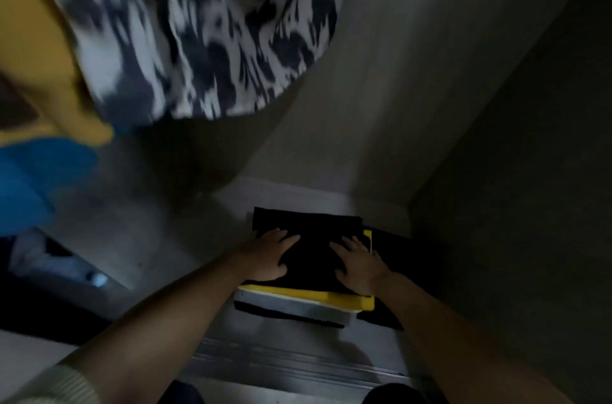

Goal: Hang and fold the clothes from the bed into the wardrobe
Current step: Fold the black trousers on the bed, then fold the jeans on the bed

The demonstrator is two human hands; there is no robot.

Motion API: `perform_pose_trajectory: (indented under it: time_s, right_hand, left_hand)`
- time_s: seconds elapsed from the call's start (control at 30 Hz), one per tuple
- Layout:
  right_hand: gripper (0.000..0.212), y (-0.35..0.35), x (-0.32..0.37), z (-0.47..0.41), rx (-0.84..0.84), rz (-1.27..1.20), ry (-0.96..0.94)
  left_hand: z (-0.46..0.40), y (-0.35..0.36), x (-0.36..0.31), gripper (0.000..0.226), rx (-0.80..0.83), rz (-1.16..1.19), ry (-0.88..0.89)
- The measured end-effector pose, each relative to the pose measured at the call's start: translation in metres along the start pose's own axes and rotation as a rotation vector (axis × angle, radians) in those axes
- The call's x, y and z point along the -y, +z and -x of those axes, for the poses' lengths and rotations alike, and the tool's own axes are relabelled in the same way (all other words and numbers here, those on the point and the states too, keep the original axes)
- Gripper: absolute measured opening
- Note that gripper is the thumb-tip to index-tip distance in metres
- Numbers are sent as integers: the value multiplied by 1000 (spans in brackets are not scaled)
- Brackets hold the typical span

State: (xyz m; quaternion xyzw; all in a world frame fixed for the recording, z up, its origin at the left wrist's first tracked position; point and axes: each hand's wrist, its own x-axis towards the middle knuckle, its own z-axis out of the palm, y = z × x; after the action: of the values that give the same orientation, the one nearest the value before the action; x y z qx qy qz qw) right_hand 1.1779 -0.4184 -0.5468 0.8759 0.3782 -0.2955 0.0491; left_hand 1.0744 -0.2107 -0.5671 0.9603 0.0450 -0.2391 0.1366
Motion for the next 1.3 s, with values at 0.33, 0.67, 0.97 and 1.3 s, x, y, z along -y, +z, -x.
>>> perform_pose_trajectory:
  time_s: [0.33,0.67,0.97,1.3]
  right_hand:
    - [40,-198,39,143,-126,-95,19]
    - [33,-358,47,284,-316,-99,154]
    - [32,-343,66,385,-384,-213,347]
    - [32,-242,58,572,-420,-336,768]
  left_hand:
    - [110,-187,-94,59,-145,340,61]
    - [197,-358,-184,54,-229,498,138]
    - [250,-376,-215,51,-212,418,309]
    - [300,-335,-342,21,-59,195,623]
